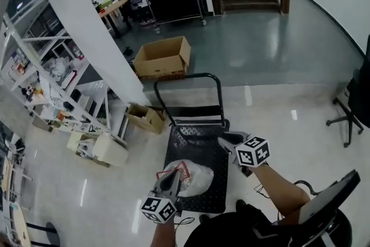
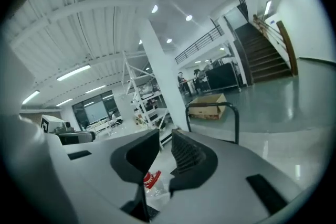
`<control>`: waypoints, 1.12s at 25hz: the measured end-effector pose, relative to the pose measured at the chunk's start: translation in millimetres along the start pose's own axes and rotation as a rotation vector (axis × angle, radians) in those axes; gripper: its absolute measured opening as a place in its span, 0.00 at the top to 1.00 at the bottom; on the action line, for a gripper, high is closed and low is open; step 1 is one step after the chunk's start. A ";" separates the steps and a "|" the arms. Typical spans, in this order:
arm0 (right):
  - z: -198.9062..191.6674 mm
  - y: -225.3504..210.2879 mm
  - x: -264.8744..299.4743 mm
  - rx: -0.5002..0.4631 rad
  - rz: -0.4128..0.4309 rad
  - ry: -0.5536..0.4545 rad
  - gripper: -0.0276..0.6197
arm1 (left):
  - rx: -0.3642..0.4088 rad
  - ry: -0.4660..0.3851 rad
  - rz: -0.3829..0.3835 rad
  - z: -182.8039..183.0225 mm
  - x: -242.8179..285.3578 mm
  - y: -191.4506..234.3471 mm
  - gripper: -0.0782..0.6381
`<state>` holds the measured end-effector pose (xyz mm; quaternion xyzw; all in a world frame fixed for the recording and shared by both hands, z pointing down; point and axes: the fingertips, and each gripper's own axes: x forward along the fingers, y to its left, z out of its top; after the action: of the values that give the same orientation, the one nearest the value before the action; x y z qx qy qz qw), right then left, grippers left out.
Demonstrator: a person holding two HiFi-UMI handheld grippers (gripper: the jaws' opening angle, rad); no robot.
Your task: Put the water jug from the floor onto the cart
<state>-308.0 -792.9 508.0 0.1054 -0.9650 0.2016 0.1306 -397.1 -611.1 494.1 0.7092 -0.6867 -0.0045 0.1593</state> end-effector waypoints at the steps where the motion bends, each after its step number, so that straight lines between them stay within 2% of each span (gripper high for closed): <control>1: 9.6 -11.5 -21.9 -0.016 -0.034 -0.024 0.86 | 0.012 -0.012 -0.034 8.0 18.0 -14.4 0.90; 3: 19.4 -26.4 -58.7 -0.037 -0.090 -0.061 0.91 | 0.048 -0.020 -0.095 20.2 45.1 -39.5 0.90; 6: 21.1 -30.5 -108.1 -0.054 -0.165 -0.090 0.92 | 0.111 -0.013 -0.159 35.6 63.7 -78.7 0.90; 10: 18.8 -32.6 -175.5 -0.071 -0.244 -0.126 0.92 | 0.113 -0.059 -0.266 50.3 80.6 -136.0 0.90; 12: 16.6 -20.5 -196.5 -0.081 -0.261 -0.150 0.92 | 0.146 -0.057 -0.303 53.6 79.1 -154.6 0.90; 15: 0.6 10.3 -221.8 -0.094 -0.308 -0.158 0.92 | 0.200 -0.063 -0.368 51.2 56.8 -178.2 0.90; 18: -15.4 44.8 -244.4 -0.108 -0.363 -0.171 0.92 | 0.216 -0.084 -0.419 45.5 25.6 -194.1 0.90; 22: -41.2 107.9 -259.0 -0.057 -0.411 -0.229 0.92 | 0.337 -0.091 -0.482 30.8 -30.0 -202.1 0.90; 23: -48.3 122.7 -259.6 -0.051 -0.428 -0.233 0.92 | 0.344 -0.093 -0.501 27.3 -43.8 -202.1 0.90; 28: -77.7 192.5 -265.1 -0.045 -0.486 -0.226 0.92 | 0.228 -0.093 -0.554 15.5 -117.1 -196.1 0.90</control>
<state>-90.9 -547.9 429.1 0.3530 -0.9240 0.1298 0.0691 -216.5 -499.1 409.0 0.8820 -0.4696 -0.0031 0.0400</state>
